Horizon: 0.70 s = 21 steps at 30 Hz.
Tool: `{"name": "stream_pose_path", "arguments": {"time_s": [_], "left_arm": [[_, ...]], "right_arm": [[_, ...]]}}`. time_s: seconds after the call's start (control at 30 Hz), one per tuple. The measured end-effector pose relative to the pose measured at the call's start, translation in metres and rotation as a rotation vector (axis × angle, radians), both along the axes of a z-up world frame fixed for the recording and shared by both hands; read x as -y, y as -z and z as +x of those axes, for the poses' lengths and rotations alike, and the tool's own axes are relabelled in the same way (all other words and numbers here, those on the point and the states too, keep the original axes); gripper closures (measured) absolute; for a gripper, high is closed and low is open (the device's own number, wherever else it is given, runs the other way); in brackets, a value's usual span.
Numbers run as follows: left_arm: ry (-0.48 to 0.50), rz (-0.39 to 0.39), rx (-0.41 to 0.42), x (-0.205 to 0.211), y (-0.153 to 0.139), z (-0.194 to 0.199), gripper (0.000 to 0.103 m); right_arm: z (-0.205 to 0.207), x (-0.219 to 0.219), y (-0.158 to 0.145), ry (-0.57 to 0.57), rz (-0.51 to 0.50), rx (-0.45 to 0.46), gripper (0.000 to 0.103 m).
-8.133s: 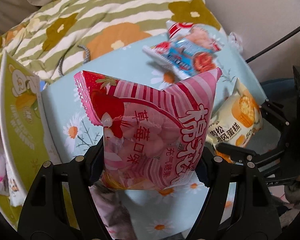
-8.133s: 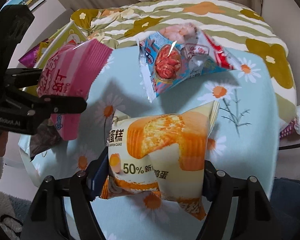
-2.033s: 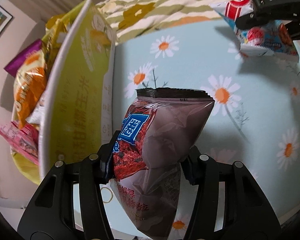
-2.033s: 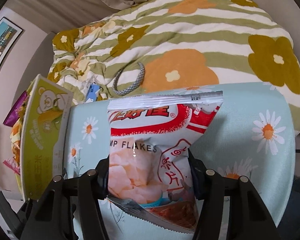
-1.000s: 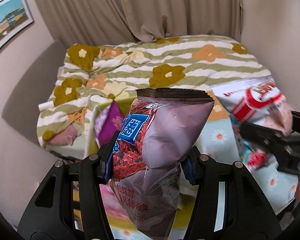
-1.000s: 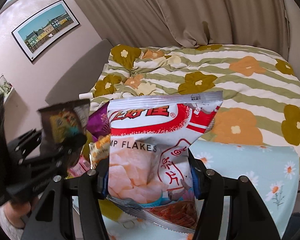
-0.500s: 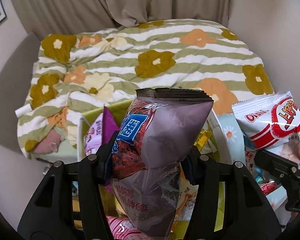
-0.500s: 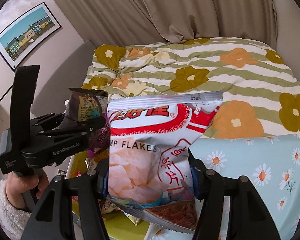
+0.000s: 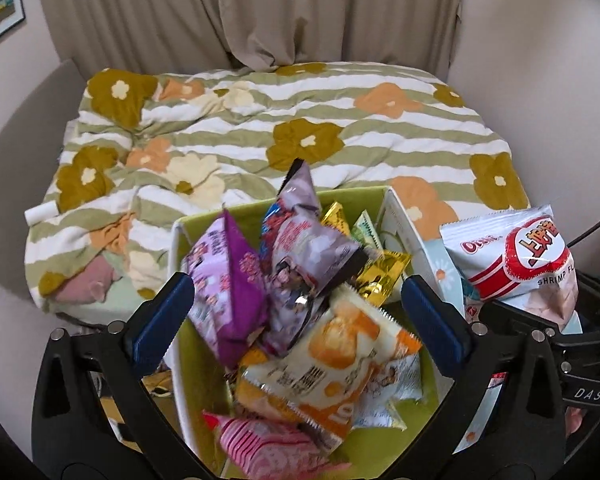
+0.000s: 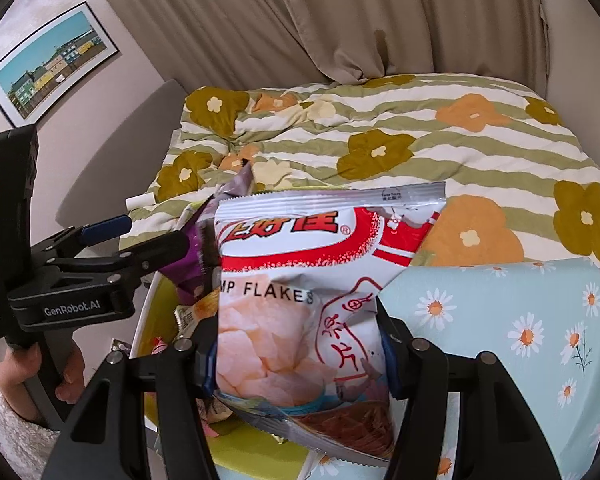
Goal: Organize snacks
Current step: 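Open the right tool to drop the shrimp flakes bag into the box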
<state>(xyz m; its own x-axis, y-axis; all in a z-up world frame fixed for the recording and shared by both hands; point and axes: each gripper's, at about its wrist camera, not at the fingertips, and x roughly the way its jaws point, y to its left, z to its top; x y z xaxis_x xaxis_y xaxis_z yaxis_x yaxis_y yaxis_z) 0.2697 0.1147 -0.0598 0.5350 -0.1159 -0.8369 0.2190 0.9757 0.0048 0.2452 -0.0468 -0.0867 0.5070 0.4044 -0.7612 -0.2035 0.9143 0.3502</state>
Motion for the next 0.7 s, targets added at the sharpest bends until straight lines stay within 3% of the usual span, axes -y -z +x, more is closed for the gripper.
{"name": "stream_pose_path", "arguments": {"time_s": [0.47,0.53,0.57,0.7], "left_arm": [[-0.086,-0.032,0.031,-0.06,-0.009,-0.053,0.0],[-0.09,-0.02,0.029,-0.063,-0.007,-0.056,0.0],[-0.094,-0.014,0.026,-0.064,-0.005,-0.057,0.0],[-0.098,-0.014,0.011,-0.064,0.001,-0.062,0.0]], "right_arm": [[-0.039,-0.054,0.004,-0.065,0.04,0.036,0.044],[-0.041,-0.06,0.009,-0.066,0.033,0.024,0.023],[-0.043,-0.062,0.013,-0.065,0.019,0.022,0.004],[-0.052,-0.062,0.014,-0.064,-0.035,0.036,0.0]]}}
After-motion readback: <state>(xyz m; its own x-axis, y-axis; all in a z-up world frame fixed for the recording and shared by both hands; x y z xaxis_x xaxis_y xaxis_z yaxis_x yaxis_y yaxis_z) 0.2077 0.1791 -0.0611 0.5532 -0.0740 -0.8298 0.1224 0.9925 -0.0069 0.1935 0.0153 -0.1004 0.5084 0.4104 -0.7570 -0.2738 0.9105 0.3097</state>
